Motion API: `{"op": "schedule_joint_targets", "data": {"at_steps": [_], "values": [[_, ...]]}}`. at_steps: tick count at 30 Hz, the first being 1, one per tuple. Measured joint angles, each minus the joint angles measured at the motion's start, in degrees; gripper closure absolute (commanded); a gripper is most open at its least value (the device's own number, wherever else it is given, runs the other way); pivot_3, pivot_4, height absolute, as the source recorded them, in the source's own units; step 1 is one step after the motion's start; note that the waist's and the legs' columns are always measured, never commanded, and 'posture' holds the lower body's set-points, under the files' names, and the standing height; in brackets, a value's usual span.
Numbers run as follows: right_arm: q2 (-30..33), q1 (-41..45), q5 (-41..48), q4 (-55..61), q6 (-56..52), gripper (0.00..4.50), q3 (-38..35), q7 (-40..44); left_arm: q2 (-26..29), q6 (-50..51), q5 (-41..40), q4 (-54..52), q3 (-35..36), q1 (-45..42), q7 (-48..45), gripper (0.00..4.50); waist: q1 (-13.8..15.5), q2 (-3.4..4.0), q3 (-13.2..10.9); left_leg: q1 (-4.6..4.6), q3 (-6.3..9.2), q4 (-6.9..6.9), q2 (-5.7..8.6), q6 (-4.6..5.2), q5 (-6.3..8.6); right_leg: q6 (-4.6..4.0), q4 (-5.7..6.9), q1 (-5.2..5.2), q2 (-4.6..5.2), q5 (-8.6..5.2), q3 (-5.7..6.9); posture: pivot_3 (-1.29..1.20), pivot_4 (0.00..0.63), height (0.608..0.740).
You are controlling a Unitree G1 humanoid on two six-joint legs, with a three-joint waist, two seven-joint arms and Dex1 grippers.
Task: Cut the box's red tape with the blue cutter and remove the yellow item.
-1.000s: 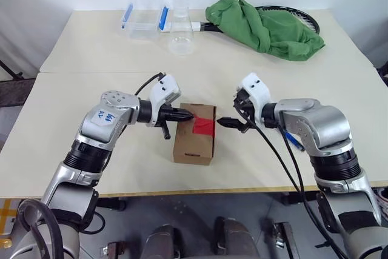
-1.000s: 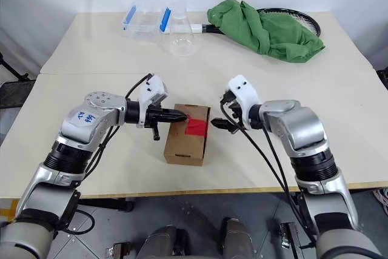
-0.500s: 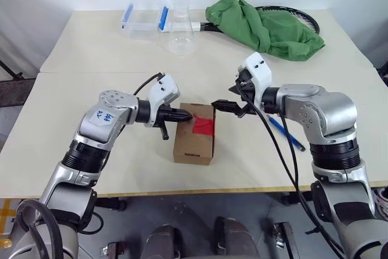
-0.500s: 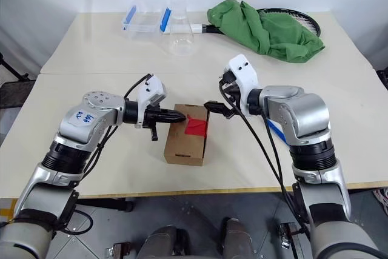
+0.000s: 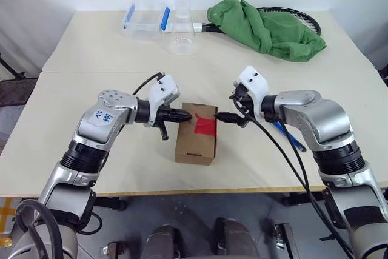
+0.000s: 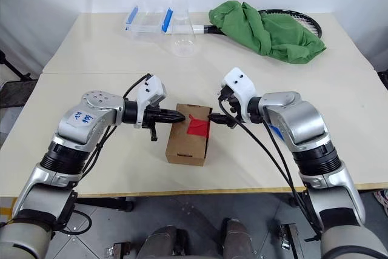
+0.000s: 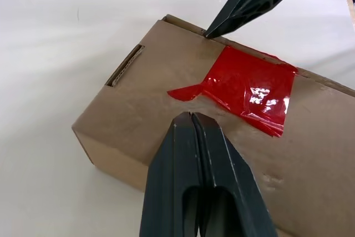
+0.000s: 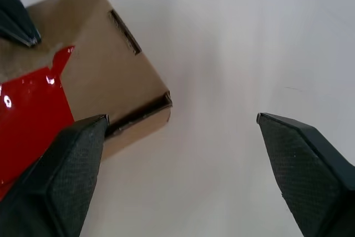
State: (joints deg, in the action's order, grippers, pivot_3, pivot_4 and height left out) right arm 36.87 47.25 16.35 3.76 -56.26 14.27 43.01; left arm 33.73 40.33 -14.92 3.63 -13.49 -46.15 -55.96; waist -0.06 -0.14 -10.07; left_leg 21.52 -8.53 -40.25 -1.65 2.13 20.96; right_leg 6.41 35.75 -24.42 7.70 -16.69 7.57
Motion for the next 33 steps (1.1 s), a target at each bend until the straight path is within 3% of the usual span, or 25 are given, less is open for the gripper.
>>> {"op": "schedule_joint_targets", "data": {"at_steps": [5,14,17,23,27,33], "values": [[2.11,-2.84,-3.65,-4.61,3.25,0.05,5.82,3.73,0.00,-0.18,0.11,-0.04,0.02,0.00,0.04,4.50,-0.22,-0.04,0.02,0.01,-0.04,0.00,0.01,0.00,0.00,0.00,0.00,-0.03,-0.02,0.00,0.00,0.00,0.150,0.740],[2.60,-1.67,-7.45,-7.40,9.58,0.05,7.70,7.66,-0.03,-0.04,0.17,-0.19,0.02,0.02,0.31,4.50,-0.22,-0.05,0.02,0.00,-0.06,-0.04,-0.07,0.00,0.00,0.00,0.02,-0.02,-0.03,0.00,-0.03,0.00,0.150,0.740],[2.74,-3.11,-6.05,-6.28,6.74,0.05,5.02,7.78,0.05,0.25,0.17,-0.41,0.18,0.02,0.44,4.50,0.07,-0.05,0.02,0.03,-0.02,-0.08,-0.07,0.00,0.00,0.00,0.05,-0.02,0.02,0.00,-0.01,0.00,0.150,0.740],[2.39,-2.96,2.89,-6.44,-9.56,0.05,-6.90,7.85,0.14,0.30,0.16,-0.54,0.81,0.50,0.72,4.50,-0.05,-0.05,0.02,0.04,-0.01,-0.10,-0.08,0.01,0.00,0.00,0.07,-0.02,0.00,0.00,-0.01,0.00,0.150,0.740],[-2.03,-0.15,8.15,-13.19,-18.65,0.05,-12.90,7.57,0.12,0.43,0.17,-0.63,0.80,0.55,0.77,4.50,-0.16,-0.05,0.02,0.02,-0.04,-0.10,-0.05,0.01,0.00,0.00,0.10,-0.03,-0.03,0.00,-0.02,0.00,0.150,0.740],[-6.94,5.46,10.16,-24.44,-22.53,0.05,-13.67,7.25,-0.25,0.44,0.46,-0.62,0.04,0.03,0.47,4.50,-0.33,-0.05,0.02,0.02,-0.05,-0.10,-0.02,0.01,0.00,-0.01,0.11,-0.04,-0.04,0.00,-0.01,0.00,0.150,0.740]]}}
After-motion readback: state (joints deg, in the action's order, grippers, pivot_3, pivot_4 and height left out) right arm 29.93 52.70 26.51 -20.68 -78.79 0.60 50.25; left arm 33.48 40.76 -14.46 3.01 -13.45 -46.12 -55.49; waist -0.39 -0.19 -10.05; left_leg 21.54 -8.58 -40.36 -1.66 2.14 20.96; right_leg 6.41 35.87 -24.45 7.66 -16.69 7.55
